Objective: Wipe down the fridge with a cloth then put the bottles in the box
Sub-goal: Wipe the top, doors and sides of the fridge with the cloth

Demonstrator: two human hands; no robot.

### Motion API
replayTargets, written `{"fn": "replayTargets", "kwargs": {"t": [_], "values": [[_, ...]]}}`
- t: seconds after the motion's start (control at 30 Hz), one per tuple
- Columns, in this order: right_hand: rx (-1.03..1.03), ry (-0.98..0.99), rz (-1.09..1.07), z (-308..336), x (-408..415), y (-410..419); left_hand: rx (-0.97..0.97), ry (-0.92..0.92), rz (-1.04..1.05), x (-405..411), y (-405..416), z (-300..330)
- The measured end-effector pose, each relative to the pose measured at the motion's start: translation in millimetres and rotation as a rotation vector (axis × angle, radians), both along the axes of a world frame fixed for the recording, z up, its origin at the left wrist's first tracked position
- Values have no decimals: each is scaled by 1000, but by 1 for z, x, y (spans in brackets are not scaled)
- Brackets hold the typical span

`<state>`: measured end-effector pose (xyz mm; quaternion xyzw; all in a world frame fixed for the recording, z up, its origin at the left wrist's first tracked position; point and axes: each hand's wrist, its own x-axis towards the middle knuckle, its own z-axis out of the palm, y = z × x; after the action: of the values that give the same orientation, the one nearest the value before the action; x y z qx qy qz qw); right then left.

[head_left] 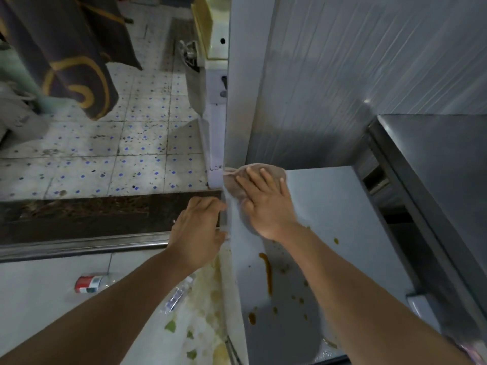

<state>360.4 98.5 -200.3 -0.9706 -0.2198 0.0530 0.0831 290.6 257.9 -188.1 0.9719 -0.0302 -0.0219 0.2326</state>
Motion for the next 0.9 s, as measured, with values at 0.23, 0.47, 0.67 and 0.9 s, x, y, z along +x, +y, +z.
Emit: {"fn": "replayTargets", "kwargs": {"t": [0.23, 0.47, 0.67, 0.9], "values": [[-117, 47, -455, 1, 23, -66, -1, 65, 34, 1, 20, 5], [-34, 13, -26, -7, 6, 45, 37, 73, -5, -7, 34, 7], [-21, 32, 19, -7, -16, 39, 23, 97, 42, -17, 39, 18], [3, 72, 95, -10, -96, -11, -6, 90, 38, -23, 13, 27]]}}
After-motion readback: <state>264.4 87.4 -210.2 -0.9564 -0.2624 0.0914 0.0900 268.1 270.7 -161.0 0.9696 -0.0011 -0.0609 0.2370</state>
